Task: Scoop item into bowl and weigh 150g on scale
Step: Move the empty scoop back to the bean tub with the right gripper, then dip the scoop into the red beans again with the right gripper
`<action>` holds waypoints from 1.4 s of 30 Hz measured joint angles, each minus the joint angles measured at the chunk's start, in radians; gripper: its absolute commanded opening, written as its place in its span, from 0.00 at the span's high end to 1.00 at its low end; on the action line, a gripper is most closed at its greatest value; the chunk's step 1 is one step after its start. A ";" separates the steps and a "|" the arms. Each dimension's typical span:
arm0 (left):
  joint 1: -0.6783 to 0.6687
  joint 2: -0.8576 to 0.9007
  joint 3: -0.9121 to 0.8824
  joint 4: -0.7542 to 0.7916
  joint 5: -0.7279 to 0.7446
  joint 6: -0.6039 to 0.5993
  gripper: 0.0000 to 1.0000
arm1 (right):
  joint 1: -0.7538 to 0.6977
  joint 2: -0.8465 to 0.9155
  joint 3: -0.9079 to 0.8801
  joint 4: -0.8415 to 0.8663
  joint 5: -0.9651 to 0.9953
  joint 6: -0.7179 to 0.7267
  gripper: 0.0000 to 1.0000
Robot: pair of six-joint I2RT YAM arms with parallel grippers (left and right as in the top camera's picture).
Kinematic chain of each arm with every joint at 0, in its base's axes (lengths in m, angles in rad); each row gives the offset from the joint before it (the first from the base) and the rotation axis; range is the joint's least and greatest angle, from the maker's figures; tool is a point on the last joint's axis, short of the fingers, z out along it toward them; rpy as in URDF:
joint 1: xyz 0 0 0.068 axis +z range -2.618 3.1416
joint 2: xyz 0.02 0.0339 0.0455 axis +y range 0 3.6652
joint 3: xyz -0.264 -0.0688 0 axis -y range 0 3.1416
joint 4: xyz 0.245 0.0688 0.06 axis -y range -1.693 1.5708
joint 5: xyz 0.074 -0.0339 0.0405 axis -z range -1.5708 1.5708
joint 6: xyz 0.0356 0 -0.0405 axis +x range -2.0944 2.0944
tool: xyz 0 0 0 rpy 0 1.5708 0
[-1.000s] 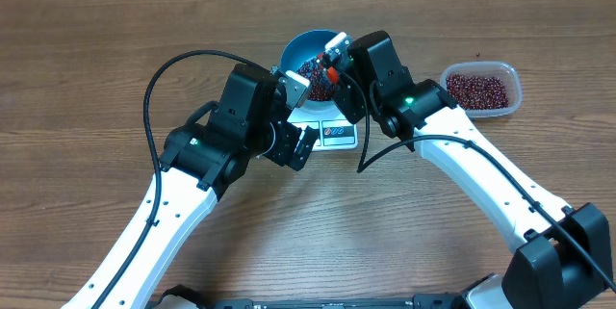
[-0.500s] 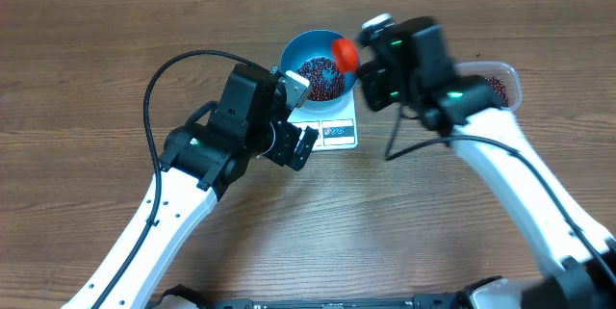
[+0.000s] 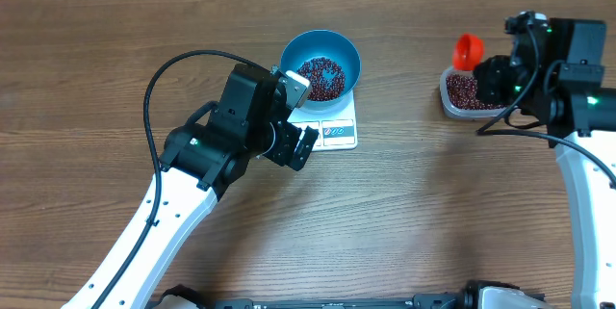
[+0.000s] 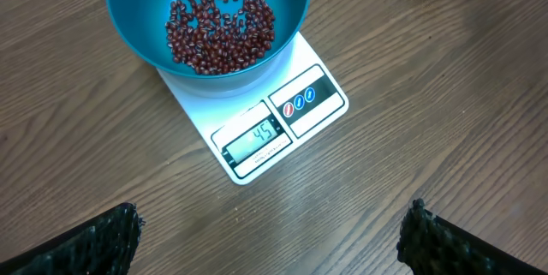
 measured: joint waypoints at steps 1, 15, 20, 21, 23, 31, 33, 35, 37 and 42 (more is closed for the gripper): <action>0.000 0.000 0.000 0.000 0.000 0.000 0.00 | -0.004 0.000 0.000 -0.007 0.004 0.001 0.96; 0.000 0.000 0.000 0.000 0.000 0.000 0.00 | -0.007 0.080 0.000 0.006 0.070 0.002 0.97; 0.000 0.000 0.000 0.000 0.000 0.000 0.00 | -0.007 0.080 0.000 -0.029 0.106 0.003 0.96; 0.000 0.000 0.000 0.000 0.000 0.000 0.00 | -0.007 0.080 0.000 -0.037 0.120 0.003 0.96; 0.000 0.000 0.000 0.000 0.000 0.000 0.00 | -0.007 0.080 0.000 -0.052 0.154 0.011 0.96; 0.000 0.000 0.000 0.000 0.000 0.000 0.00 | -0.007 0.080 0.000 -0.068 0.353 -0.024 0.96; 0.000 0.000 0.000 0.000 0.000 0.000 0.00 | -0.007 0.082 0.000 -0.069 0.373 -0.055 0.96; 0.000 0.000 0.000 0.000 0.000 0.000 0.00 | -0.007 0.101 0.000 -0.072 0.391 -0.109 0.96; 0.000 0.000 0.000 0.000 0.000 0.000 0.01 | -0.007 0.134 0.000 -0.068 0.398 -0.146 0.96; 0.000 0.000 0.000 0.000 0.000 0.000 0.00 | -0.007 0.213 0.000 -0.032 0.432 -0.209 0.96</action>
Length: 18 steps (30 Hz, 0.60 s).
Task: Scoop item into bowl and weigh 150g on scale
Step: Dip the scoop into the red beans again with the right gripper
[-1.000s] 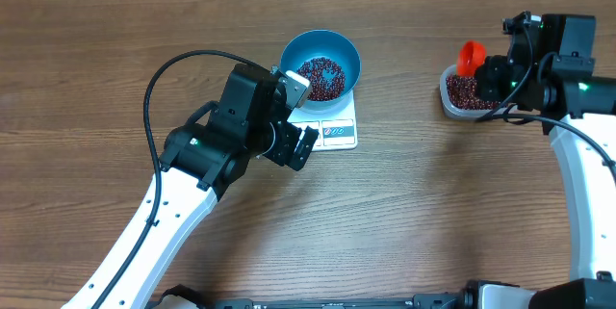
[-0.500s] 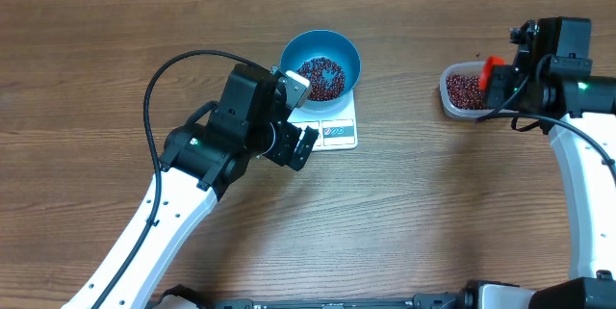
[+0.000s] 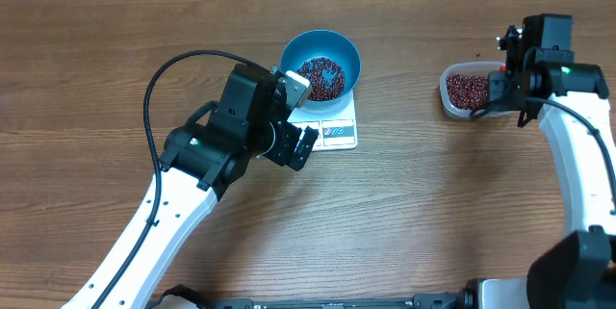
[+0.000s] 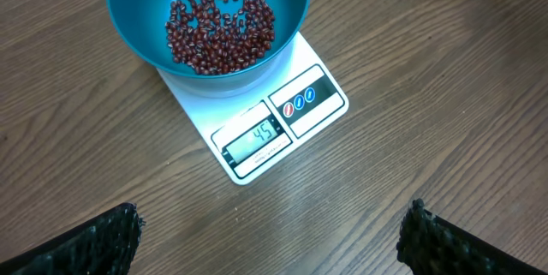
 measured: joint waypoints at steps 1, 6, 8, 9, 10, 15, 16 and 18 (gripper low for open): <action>0.000 0.000 0.000 0.000 0.000 0.000 0.00 | 0.000 0.008 0.000 0.001 0.006 -0.011 0.96; 0.000 0.000 0.000 0.000 0.000 0.000 0.00 | 0.000 0.042 0.000 0.012 0.014 -0.056 0.96; 0.000 0.000 0.000 0.000 0.000 0.000 0.00 | 0.001 0.068 0.000 0.027 0.015 -0.066 0.96; 0.000 0.000 0.000 0.000 0.000 0.000 0.00 | 0.002 0.085 0.000 0.031 0.014 -0.073 0.96; 0.000 0.000 0.000 0.000 0.000 0.000 0.00 | 0.002 0.098 0.000 0.037 0.015 -0.074 0.96; 0.000 0.000 0.000 0.000 0.000 0.000 0.01 | 0.009 0.160 0.000 0.059 0.013 -0.080 0.96; 0.000 0.000 0.000 0.000 0.000 0.000 0.00 | 0.014 0.167 0.000 0.060 0.012 -0.081 0.96; 0.000 0.000 0.000 0.000 0.000 0.000 0.00 | 0.020 0.177 0.000 0.060 -0.001 -0.082 0.96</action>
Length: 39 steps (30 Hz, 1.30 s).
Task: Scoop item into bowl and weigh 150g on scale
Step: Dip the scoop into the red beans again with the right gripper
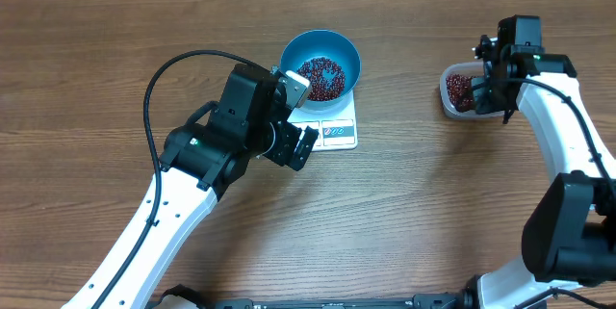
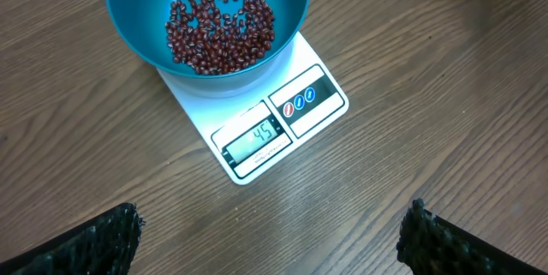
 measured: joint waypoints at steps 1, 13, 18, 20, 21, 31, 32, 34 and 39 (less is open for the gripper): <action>0.000 0.000 0.000 0.000 0.000 0.000 0.00 | 0.000 0.002 0.000 0.000 -0.013 -0.005 0.96; 0.000 0.000 0.000 0.000 0.000 0.000 0.00 | -0.004 0.008 0.000 -0.025 -0.204 -0.021 0.96; 0.000 0.000 0.000 0.000 0.000 0.000 0.00 | -0.010 0.008 0.000 -0.027 -0.237 -0.021 0.96; 0.000 0.000 0.000 0.000 0.000 0.000 0.00 | -0.009 0.008 0.000 -0.027 -0.241 -0.021 0.96; 0.000 0.000 0.000 0.000 0.000 0.000 0.00 | -0.010 0.008 0.000 -0.027 -0.241 -0.021 0.96; 0.000 0.000 0.000 0.000 0.000 0.000 0.00 | -0.010 0.008 0.000 -0.011 -0.248 -0.017 0.97; 0.000 0.000 0.000 0.000 0.000 0.000 0.00 | -0.009 0.008 0.000 -0.013 -0.249 -0.001 0.96; 0.000 0.000 0.000 0.000 0.000 0.000 0.00 | -0.010 0.008 0.000 -0.011 -0.256 0.036 0.97; 0.000 0.000 0.000 0.000 0.000 0.000 0.00 | -0.010 0.008 0.000 -0.006 -0.255 0.065 0.96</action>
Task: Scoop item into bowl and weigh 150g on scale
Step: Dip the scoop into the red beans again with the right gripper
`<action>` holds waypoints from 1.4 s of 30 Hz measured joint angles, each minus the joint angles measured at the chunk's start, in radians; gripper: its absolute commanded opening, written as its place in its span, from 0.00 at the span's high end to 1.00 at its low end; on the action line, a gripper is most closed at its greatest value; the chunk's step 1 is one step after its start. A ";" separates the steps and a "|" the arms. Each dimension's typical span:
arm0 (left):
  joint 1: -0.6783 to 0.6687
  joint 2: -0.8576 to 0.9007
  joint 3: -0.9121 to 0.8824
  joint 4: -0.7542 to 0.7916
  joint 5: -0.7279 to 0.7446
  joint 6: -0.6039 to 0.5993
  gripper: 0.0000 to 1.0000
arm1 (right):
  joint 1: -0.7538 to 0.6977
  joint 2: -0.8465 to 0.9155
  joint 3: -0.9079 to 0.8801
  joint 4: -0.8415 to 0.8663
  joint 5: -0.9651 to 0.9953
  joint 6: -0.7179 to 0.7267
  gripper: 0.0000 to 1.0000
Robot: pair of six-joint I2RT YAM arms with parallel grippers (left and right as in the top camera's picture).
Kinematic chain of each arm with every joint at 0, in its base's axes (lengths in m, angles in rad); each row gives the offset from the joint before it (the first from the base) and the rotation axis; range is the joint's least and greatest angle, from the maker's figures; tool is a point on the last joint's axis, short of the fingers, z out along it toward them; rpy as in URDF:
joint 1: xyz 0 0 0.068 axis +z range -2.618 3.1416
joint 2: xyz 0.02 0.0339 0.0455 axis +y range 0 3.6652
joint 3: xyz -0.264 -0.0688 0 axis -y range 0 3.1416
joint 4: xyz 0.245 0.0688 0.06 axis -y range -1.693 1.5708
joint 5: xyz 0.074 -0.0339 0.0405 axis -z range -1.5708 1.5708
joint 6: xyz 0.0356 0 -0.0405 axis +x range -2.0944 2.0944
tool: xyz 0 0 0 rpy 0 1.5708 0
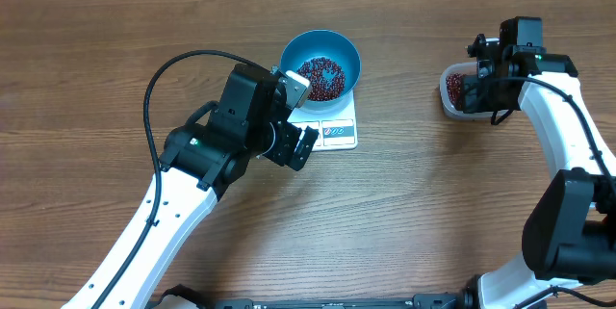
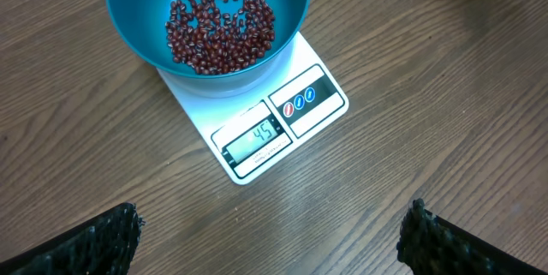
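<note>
A blue bowl (image 1: 291, 47) holding red beans (image 2: 221, 22) stands on the white scale (image 1: 339, 133), whose display (image 2: 254, 134) reads 45. My left gripper (image 2: 270, 228) hovers open over bare wood just in front of the scale, with nothing between its fingers. At the right, a clear container of red beans (image 1: 452, 92) sits under my right gripper (image 1: 478, 76), which is tipped down into it. The red scoop is almost wholly hidden beneath that gripper; only a sliver of red shows at its far edge.
The wooden table (image 1: 433, 213) stretches wide in front of and between the arms. The left arm's black cable (image 1: 164, 78) loops over the table to the left of the bowl. A dark object pokes in at the left wrist view's top edge.
My right gripper has shifted slightly left and tilted further over the bean container. The left gripper, bowl and scale reading of 45 are unchanged.
First my right gripper held the red scoop up beside the container, its cup showing at the far left rim. Then the arm had swung right of the container, the scoop hidden. Then it stood over the container's right edge, and now leans into it. Scale stayed at 45.
</note>
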 measured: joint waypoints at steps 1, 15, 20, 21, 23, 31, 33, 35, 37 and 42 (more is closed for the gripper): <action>0.000 0.000 0.000 0.000 0.000 0.000 0.00 | 0.000 0.000 0.000 -0.002 0.000 0.004 0.96; 0.000 0.000 0.000 0.000 0.000 0.000 0.00 | -0.006 0.000 0.001 -0.034 -0.093 0.015 0.96; 0.000 0.000 0.000 0.000 0.000 0.000 0.00 | -0.009 0.002 0.001 -0.022 -0.128 0.019 0.96; 0.000 0.000 0.000 0.000 0.000 0.000 0.00 | -0.013 0.002 0.001 -0.019 -0.134 0.018 0.96; 0.000 0.000 0.000 0.000 0.000 0.000 0.00 | -0.025 0.002 0.001 -0.019 -0.148 0.019 0.96; 0.000 0.000 0.000 0.000 0.000 0.000 0.00 | -0.159 0.007 0.001 -0.021 -0.316 0.019 0.96; 0.000 0.000 0.000 0.000 0.000 0.000 0.00 | -0.195 0.009 0.001 -0.021 -0.369 0.019 0.97; 0.000 0.000 0.000 0.000 0.000 0.000 0.00 | -0.217 0.009 0.001 -0.023 -0.413 0.018 0.96; 0.000 0.000 0.000 0.000 0.000 0.000 0.00 | -0.231 0.009 0.001 -0.027 -0.444 0.018 0.96; 0.000 0.000 0.000 0.000 0.000 0.000 0.00 | -0.234 0.009 0.001 -0.025 -0.475 0.018 0.96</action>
